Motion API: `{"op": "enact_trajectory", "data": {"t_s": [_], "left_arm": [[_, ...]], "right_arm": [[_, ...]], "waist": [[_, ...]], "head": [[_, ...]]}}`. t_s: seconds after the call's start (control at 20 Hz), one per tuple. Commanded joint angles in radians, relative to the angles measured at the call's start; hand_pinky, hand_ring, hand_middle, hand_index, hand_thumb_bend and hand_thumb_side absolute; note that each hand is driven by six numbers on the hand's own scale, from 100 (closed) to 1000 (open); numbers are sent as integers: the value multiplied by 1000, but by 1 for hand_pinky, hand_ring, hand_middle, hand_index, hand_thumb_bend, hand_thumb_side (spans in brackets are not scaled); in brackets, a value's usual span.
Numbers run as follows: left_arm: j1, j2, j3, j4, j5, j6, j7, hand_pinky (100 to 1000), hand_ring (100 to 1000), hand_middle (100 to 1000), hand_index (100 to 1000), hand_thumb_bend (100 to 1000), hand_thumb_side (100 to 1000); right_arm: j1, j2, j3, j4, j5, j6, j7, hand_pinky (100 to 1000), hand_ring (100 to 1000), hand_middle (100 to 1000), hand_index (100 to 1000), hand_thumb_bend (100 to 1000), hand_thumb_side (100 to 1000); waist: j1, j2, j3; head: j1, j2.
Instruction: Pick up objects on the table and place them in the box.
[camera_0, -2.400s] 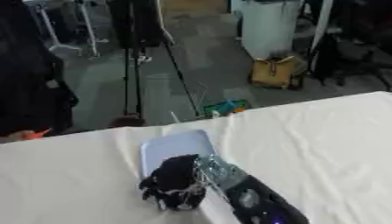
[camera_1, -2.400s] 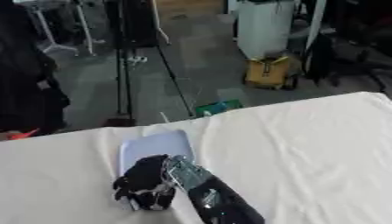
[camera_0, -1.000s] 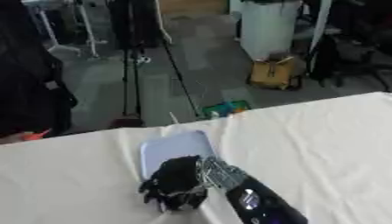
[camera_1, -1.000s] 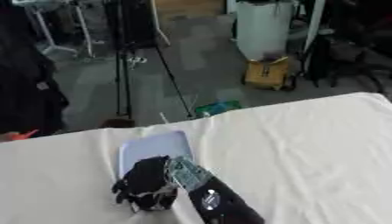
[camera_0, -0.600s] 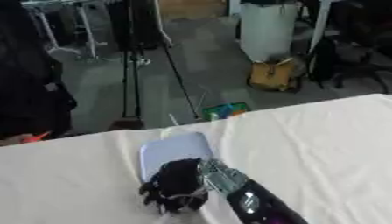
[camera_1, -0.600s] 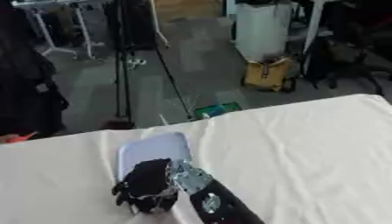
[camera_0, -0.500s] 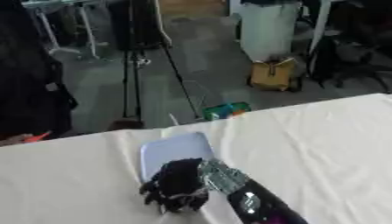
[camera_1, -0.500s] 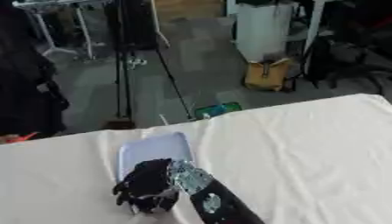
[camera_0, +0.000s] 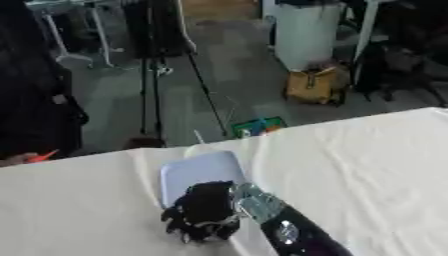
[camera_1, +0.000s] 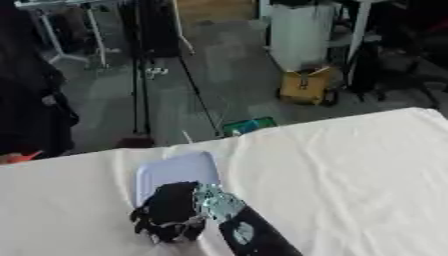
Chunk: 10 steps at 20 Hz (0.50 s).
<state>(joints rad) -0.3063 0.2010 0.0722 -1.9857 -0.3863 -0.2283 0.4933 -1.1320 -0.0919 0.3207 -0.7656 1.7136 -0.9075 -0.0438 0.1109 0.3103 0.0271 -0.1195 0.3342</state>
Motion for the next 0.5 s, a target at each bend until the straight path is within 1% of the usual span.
{"op": "enact_trajectory", "data": {"t_s": [0.05, 0.3, 0.5], "left_arm": [[-2, 26, 12, -14, 1, 1, -2, 1000, 1000, 1000, 903, 100, 1000], [1, 31, 13, -14, -1, 2, -2, 999, 1000, 1000, 903, 100, 1000], [4, 36, 13, -14, -2, 4, -2, 998, 1000, 1000, 903, 100, 1000]], "right_arm": [[-18, -17, -3, 12, 15, 1, -6, 100, 223, 306, 323, 100, 100], [-33, -18, -6, 4, -7, 1, -2, 100, 209, 295, 312, 100, 100], [-51, -21, -7, -16, -48, 1, 10, 100, 200, 288, 304, 100, 100]], "waist": [[-6, -24, -2], [-10, -33, -7], [-16, -41, -12]], "head": [[5, 9], [9, 18], [14, 24]]}}
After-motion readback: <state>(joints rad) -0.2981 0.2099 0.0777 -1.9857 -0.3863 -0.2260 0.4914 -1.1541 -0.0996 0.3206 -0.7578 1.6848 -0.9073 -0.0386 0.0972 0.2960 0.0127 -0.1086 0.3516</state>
